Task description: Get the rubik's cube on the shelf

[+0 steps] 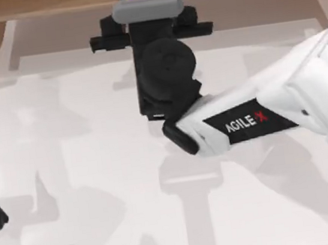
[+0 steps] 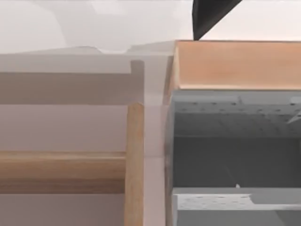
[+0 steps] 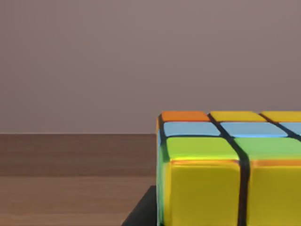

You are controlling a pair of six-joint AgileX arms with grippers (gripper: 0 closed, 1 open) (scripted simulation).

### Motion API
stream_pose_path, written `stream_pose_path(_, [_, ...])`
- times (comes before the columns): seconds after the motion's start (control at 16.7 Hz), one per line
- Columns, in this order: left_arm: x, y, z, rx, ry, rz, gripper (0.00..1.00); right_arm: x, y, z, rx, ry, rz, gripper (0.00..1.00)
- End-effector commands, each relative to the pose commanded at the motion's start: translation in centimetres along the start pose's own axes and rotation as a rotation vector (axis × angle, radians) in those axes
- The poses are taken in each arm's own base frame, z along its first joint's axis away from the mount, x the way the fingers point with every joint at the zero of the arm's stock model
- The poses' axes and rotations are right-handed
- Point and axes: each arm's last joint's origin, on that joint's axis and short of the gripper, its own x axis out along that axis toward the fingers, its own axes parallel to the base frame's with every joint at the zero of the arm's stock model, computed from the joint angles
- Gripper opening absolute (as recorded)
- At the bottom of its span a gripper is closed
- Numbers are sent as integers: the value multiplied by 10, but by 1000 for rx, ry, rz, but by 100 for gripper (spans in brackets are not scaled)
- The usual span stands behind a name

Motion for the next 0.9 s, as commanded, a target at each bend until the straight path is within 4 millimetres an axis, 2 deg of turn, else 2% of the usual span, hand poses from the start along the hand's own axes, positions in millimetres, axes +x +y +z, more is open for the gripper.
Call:
stream_pose_path(0.12, [0, 0, 0, 0, 0, 0, 100, 12, 2, 2, 7, -7, -2, 0])
stream_pose_path(0.3, [0, 0, 0, 0, 0, 0, 100, 43, 4, 7, 21, -26, -9, 0])
stream_pose_path(0.6, [0, 0, 0, 0, 0, 0, 100, 89, -1, -2, 5, -14, -10, 0])
stream_pose_path(0.72, [0, 0, 0, 0, 0, 0, 100, 96, -2, -9, -7, 2, -7, 0])
stream_pose_path(0.9, [0, 0, 0, 0, 0, 0, 100, 97, -3, -10, -8, 5, -6, 0])
